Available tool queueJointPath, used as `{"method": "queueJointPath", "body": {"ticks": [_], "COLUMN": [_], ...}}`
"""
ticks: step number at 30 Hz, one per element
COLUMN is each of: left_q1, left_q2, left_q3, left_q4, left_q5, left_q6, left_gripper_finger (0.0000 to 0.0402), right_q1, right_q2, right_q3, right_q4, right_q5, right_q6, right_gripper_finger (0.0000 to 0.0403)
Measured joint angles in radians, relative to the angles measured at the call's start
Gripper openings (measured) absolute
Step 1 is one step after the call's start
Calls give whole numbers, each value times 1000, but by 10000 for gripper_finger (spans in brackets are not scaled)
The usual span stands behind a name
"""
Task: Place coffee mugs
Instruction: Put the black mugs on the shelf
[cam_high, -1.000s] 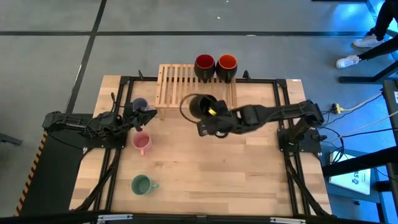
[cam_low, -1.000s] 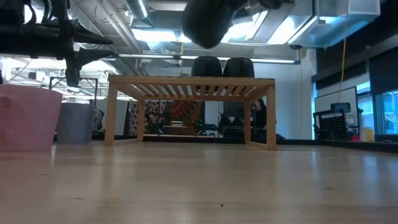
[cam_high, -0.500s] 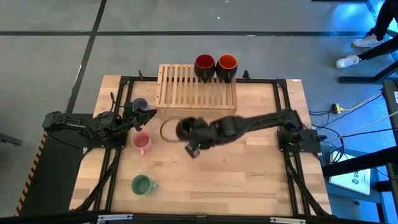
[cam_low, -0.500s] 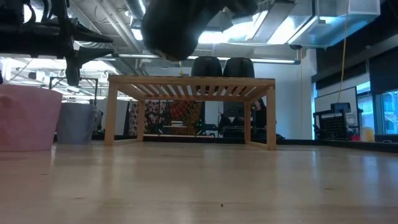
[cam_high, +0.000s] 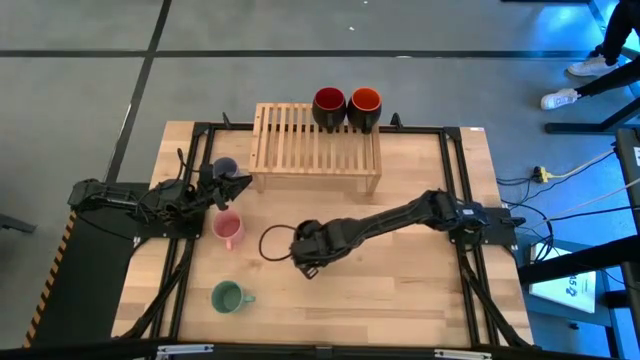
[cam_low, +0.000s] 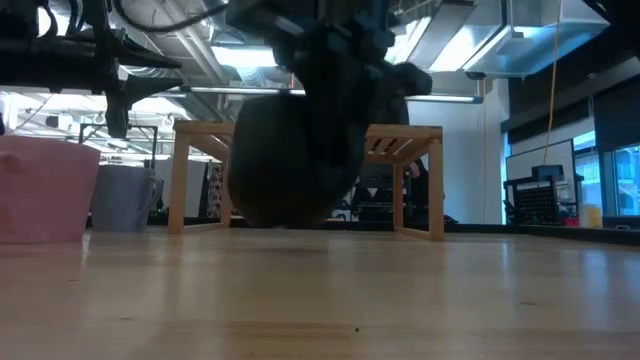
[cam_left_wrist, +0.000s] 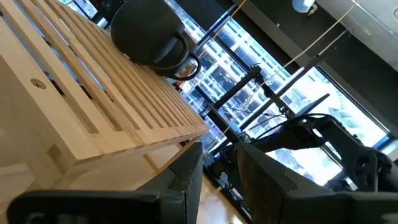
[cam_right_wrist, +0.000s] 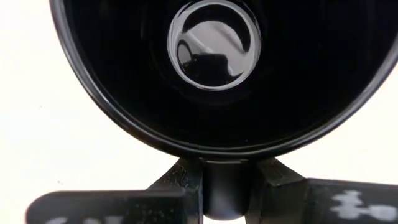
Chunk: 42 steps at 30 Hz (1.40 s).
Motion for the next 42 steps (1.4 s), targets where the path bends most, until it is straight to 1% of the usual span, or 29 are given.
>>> {"method": "queueJointPath", "body": {"ticks": [6, 9, 13, 14, 16, 20, 22, 26, 31, 36, 39, 42], "left_q1": [0, 0, 0, 0, 0, 0, 0, 0, 0, 0, 0, 0], "left_q2": [0, 0, 0, 0, 0, 0, 0, 0, 0, 0, 0, 0], "left_q3": [0, 0, 0, 0, 0, 0, 0, 0, 0, 0, 0, 0], "left_q4": [0, -1, 0, 0, 0, -1, -1, -1, -1, -1, -1, -1], "left_q5": [16, 42, 53, 53, 53, 66, 80, 102, 115, 115, 115, 111], "left_q6": [-2, -3, -6, -6, -6, -6, -6, -6, -6, -6, -6, -6], "left_gripper_finger": [97, 97, 97, 97, 97, 97, 97, 97, 97, 97, 97, 97], "right_q1": [-15, -21, -25, -26, -28, -28, -26, -9, 32, 117, 184, 251], "right_q2": [38, 43, 44, 44, 45, 47, 49, 49, 48, 6, 4, 4], "right_q3": [1, 2, 2, 2, 2, 2, 23, 128, 268, 240, 238, 225], "right_q4": [-28, -9, -3, 1, 6, 17, 2, -39, -153, -166, -168, -167], "right_q5": [-22, -41, -42, -49, -64, -102, -94, 4, 131, 297, 466, 692], "right_q6": [61, 63, 60, 59, 52, 55, 53, 0, -60, -57, -54, -19], "right_gripper_finger": [46, 46, 46, 52, 81, 153, 183, 220, 238, 240, 240, 241]}}
